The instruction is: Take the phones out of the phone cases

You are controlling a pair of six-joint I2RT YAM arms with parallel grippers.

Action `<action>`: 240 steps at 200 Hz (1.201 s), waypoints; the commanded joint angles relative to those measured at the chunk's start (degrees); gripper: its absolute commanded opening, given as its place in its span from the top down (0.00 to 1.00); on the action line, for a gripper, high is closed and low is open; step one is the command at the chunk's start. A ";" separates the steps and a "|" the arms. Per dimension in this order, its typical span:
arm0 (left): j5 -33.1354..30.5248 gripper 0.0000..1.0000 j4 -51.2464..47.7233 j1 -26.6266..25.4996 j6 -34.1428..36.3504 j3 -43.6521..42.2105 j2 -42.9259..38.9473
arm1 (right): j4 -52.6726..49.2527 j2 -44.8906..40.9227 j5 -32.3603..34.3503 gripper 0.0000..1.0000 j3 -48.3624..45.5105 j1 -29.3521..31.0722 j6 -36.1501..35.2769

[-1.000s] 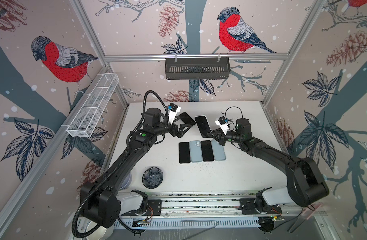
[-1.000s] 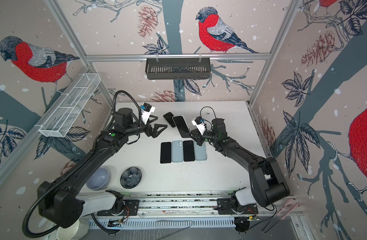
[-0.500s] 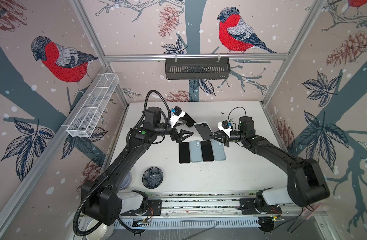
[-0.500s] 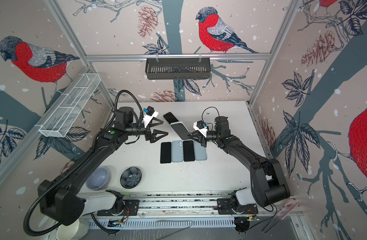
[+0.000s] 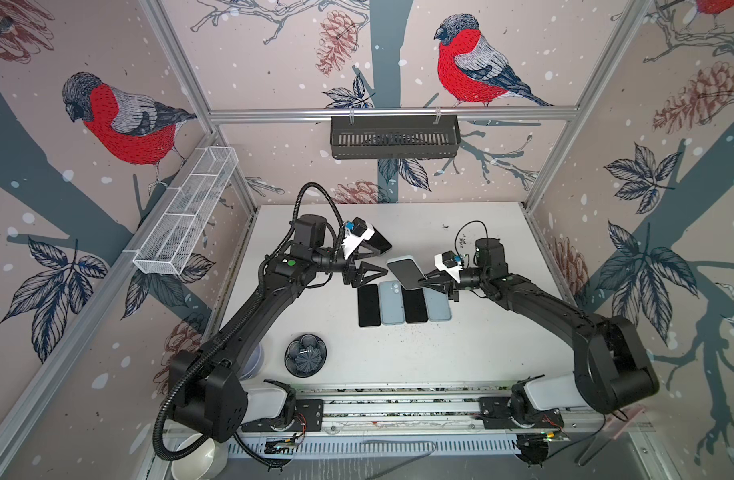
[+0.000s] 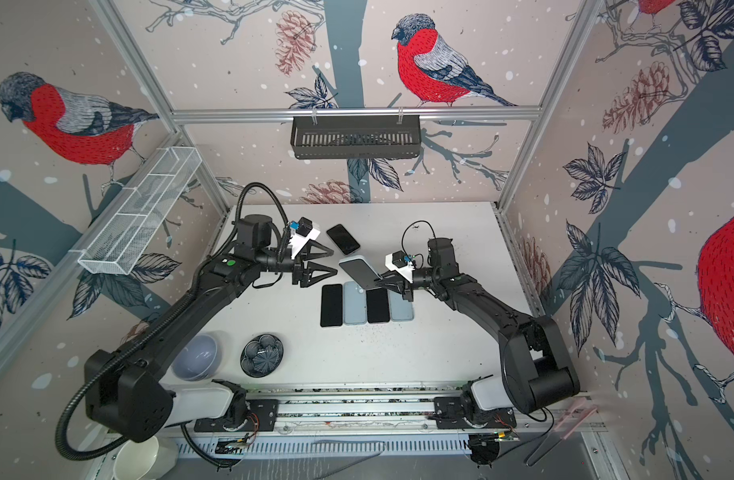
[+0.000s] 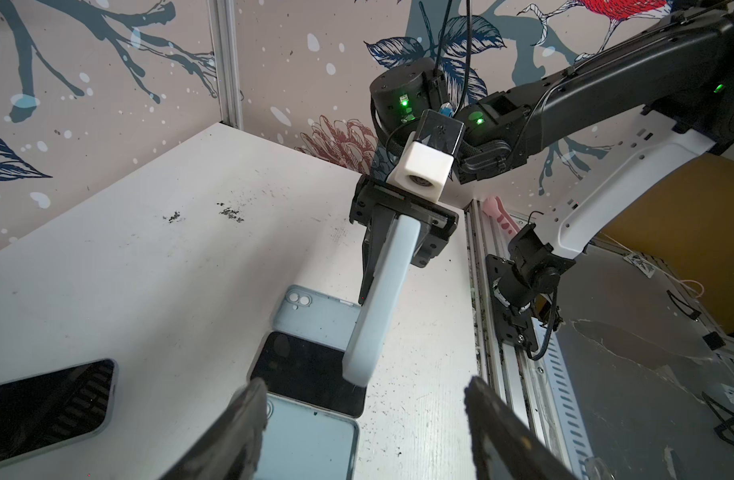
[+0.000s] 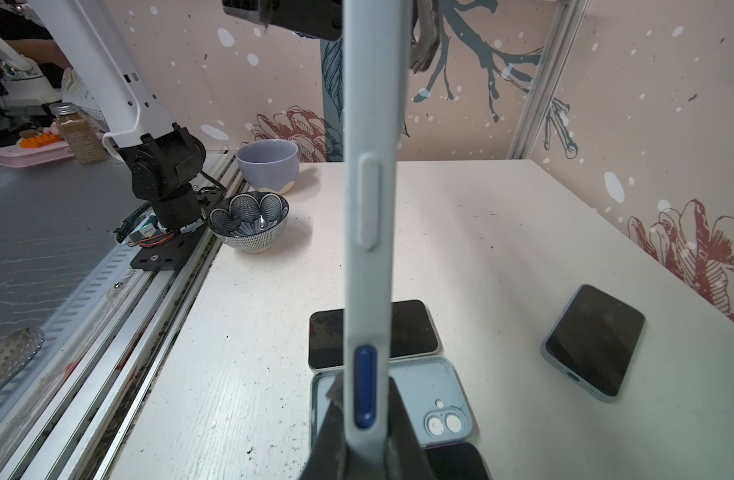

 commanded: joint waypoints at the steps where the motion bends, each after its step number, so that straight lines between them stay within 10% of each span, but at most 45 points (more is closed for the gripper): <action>1: 2.02 0.31 -0.38 -0.16 2.44 0.04 0.56 | -0.68 0.77 -2.31 1.00 1.10 0.75 -2.49; 164: 2.09 0.76 -5.46 -3.37 6.51 1.37 4.61 | -1.94 2.16 -1.63 1.00 2.89 2.35 -2.45; 183: 2.47 1.00 -5.07 -3.37 6.09 1.49 4.40 | -1.79 2.19 -1.35 1.00 2.84 2.56 -2.14; 240: 2.11 1.00 3.14 -3.26 -1.80 -1.84 1.50 | 0.96 0.94 0.11 0.95 1.17 2.38 1.03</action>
